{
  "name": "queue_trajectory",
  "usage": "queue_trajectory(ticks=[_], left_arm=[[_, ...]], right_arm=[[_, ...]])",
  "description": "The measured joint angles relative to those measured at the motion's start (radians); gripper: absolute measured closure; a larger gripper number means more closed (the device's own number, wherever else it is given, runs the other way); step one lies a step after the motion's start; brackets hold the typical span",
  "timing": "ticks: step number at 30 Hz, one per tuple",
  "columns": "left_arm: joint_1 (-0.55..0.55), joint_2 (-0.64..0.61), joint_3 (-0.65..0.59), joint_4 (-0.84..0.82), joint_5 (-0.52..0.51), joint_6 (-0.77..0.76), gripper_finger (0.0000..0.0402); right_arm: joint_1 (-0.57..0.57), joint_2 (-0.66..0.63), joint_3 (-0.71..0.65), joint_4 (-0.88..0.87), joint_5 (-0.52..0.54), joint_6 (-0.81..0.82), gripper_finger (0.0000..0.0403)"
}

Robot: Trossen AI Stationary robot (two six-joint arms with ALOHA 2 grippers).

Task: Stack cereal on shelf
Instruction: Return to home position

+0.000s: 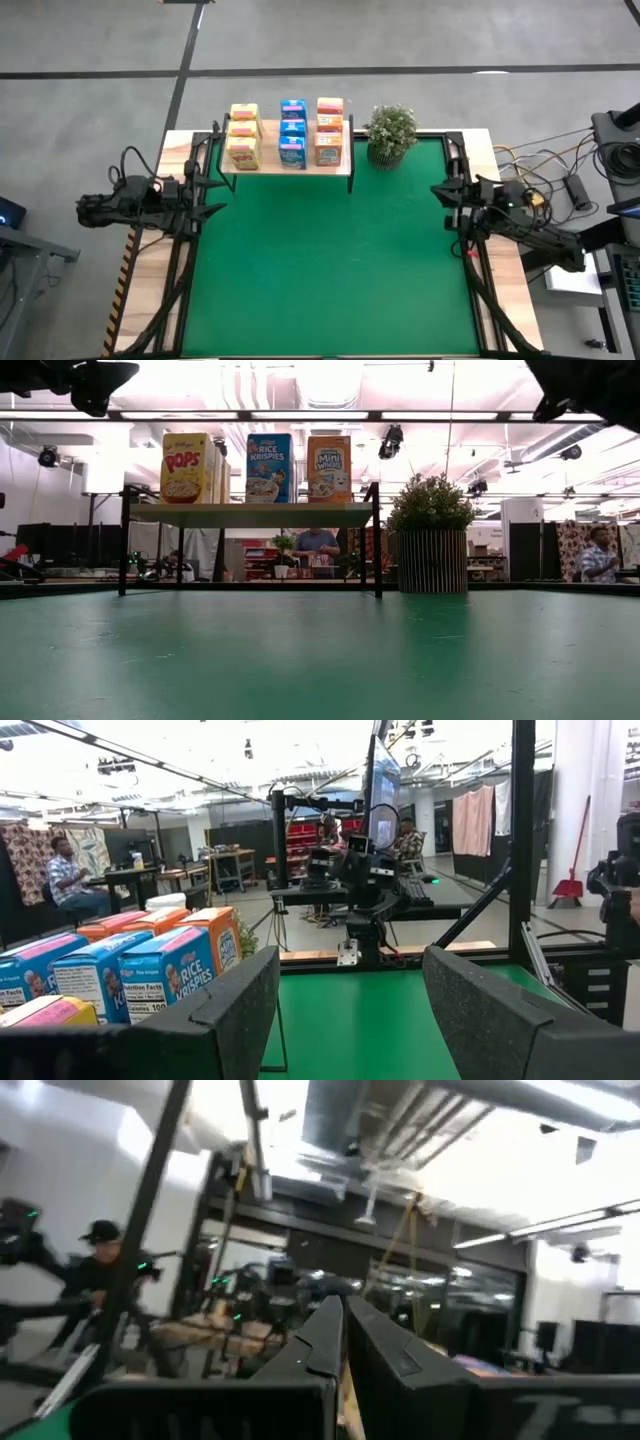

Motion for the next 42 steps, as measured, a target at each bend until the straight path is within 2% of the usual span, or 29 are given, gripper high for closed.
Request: queue_trajectory(ticks=[5,10,22,42], left_arm=[[0.0,0.001,0.0,0.001,0.0,0.0,0.0171],[0.0,0.004,0.0,0.0,0.0,0.0,0.0171],[0.0,0.004,0.0,0.0,0.0,0.0,0.0171],[0.0,0.004,0.0,0.0,0.0,0.0,0.0171]], right_arm=[[0.0,0.018,-0.061,-0.027,-0.02,-0.02,0.0394],[0.0,0.016,-0.06,-0.154,-0.018,-0.058,0.0394],[0.0,0.017,-0.061,-0.391,-0.013,-0.026,0.0394],[0.0,0.023,-0.062,-0.395,-0.008,-0.023,0.0394]])
